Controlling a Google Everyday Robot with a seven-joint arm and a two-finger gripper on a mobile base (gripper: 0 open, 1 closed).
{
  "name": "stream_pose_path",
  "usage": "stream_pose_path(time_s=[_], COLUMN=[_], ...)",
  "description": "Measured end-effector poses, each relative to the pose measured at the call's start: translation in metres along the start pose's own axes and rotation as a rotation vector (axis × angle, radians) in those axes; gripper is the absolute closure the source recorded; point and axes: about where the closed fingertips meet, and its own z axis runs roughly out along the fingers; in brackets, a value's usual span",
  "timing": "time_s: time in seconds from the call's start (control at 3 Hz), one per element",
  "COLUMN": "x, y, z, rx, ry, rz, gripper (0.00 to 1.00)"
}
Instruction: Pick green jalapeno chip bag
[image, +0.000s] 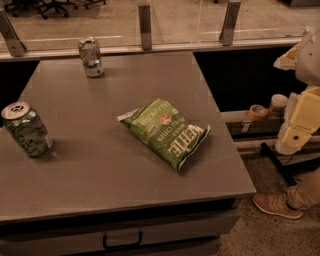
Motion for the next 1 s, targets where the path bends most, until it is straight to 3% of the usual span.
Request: stream_pose_path(time_s=[0.33,0.67,1.0], x=[0.000,-0.022,-0.057], y=[0.000,0.009,0.028], z=[0.000,0.002,0.025], rx=[0.000,0.003,-0.028], ry=[0.000,-0.033,-0.130], rz=[0.000,0.005,0.033], gripper=[0.00,0.00,0.00])
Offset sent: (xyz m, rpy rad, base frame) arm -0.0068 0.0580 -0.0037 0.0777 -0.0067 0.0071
